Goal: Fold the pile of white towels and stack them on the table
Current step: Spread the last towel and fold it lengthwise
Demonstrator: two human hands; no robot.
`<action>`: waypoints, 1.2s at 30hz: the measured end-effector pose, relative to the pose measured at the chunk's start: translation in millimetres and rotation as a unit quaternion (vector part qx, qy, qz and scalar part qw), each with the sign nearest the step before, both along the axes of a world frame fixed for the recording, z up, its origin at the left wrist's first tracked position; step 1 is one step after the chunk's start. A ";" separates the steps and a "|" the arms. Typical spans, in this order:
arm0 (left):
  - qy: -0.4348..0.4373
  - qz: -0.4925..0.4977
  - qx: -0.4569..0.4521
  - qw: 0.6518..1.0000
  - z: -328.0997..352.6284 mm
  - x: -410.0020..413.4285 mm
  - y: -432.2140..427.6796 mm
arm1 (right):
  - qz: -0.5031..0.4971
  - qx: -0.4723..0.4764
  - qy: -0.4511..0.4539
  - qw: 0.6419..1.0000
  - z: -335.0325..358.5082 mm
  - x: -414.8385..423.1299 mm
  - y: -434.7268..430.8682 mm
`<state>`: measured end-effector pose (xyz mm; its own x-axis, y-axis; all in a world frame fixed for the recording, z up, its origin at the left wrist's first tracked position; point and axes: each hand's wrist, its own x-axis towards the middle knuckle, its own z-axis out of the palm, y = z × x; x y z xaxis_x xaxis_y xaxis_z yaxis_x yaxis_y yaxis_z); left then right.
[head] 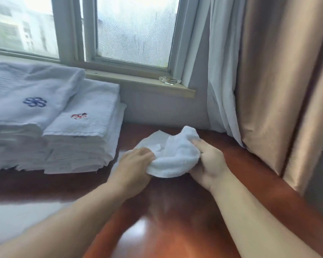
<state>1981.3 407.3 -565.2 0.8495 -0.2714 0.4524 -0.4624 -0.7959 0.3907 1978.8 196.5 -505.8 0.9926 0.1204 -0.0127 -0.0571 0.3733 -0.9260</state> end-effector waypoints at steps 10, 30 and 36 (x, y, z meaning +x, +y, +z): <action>0.056 0.009 -0.214 0.975 76.4 -50.8 9.1 | -0.031 -0.451 -0.136 0.882 -5.8 -37.9 -19.4; 0.096 -0.086 -0.099 0.987 123.7 -62.8 20.5 | -0.049 -0.547 -0.042 0.834 24.8 -12.2 12.8; 0.366 -0.222 -0.060 0.902 47.5 -79.8 2.8 | 0.097 -0.376 0.160 0.908 -16.9 -29.6 18.2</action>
<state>1901.6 410.1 -517.7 0.7515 -0.6454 -0.1368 -0.3090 -0.5275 0.7913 1949.2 214.7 -522.7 0.8848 0.1316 -0.4469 -0.3643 -0.4025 -0.8398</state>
